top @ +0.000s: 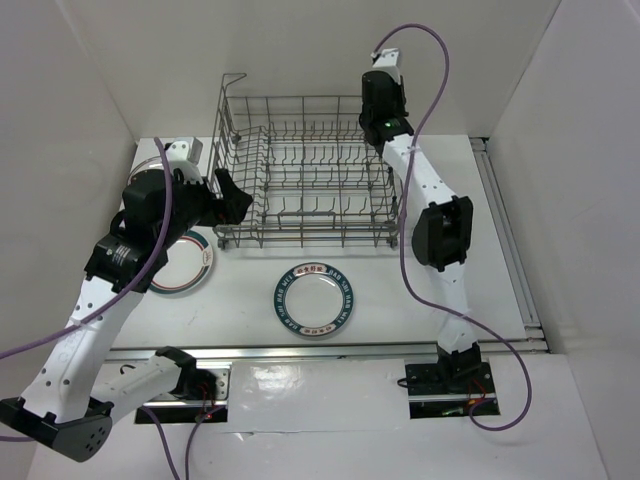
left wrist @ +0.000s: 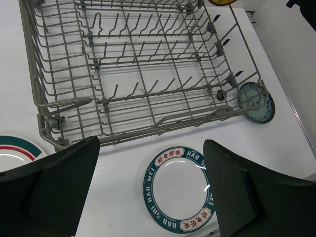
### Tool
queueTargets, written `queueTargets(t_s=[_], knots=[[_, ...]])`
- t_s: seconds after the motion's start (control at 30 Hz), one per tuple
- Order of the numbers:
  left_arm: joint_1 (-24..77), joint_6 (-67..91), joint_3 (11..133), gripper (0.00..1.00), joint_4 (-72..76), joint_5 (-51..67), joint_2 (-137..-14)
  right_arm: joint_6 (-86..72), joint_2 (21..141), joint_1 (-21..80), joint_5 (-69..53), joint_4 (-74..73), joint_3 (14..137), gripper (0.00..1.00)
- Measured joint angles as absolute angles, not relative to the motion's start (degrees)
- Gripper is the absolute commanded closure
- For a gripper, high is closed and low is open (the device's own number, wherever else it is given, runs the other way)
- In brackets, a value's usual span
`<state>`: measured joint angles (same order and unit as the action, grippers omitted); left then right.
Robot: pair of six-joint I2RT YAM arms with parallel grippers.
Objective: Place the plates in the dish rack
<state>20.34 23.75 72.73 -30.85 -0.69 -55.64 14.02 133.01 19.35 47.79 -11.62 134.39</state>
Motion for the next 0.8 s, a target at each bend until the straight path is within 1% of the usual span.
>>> queueTargets(t_s=[0.43, 0.8], knots=[[20.34, 23.75, 72.73, 0.00, -30.85, 0.14, -54.92, 14.00, 137.51, 19.84, 46.37, -11.11, 134.39, 1.00], [20.34, 23.75, 72.73, 0.00, -30.85, 0.32, -54.85, 15.97, 138.17, 20.71, 46.52, -9.80, 133.78, 1.00]])
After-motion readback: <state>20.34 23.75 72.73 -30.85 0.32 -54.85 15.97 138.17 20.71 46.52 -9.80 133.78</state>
